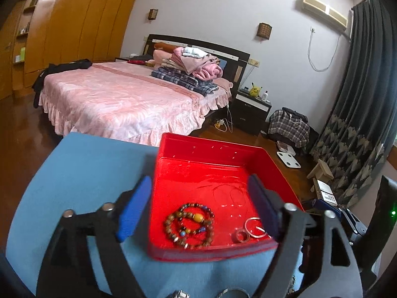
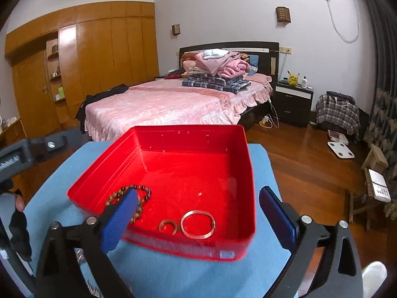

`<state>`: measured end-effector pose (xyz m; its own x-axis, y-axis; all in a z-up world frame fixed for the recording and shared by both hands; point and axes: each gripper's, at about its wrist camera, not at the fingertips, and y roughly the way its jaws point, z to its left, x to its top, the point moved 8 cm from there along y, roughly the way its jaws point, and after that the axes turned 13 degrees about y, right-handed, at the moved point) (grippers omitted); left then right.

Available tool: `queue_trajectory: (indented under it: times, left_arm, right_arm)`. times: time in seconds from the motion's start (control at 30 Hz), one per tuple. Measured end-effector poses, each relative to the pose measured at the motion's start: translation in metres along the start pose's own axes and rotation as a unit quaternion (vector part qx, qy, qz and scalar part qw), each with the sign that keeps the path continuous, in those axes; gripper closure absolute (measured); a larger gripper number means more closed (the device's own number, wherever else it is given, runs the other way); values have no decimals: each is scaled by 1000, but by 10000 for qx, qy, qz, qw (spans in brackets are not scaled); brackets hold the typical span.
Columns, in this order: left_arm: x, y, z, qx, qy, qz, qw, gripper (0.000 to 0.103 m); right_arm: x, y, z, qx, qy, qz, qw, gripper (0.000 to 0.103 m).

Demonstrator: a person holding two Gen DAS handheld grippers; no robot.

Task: Organize jewelry
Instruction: 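Lift both items into the red tin and open both tools to drop them, then withdraw both open tools from the tin back over the remaining jewelry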

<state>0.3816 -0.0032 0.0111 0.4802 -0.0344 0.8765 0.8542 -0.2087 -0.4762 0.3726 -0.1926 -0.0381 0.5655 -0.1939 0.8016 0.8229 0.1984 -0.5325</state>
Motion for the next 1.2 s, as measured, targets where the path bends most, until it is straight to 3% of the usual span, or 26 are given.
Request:
queue_trajectory:
  times: [0.17,0.53,0.9,1.2]
  left_arm:
    - [-14,-30,0,118,86,33,9999,16]
    - [-84,-78,-4,394,287,499,9976,13]
    - [-160,-106,-10,585,484,1003,9921,11]
    - [-186,-122,-2,789,541,1141,9888,11]
  right_arm:
    - [-18,-30,-11,20,164,-20,9999,6]
    - [-72,-87,-23,-142,431,119,9989,6]
    - [-145,-124,-4,-72,351,460,9983,6]
    - [-175,-132,23,47,272,657,9975,6]
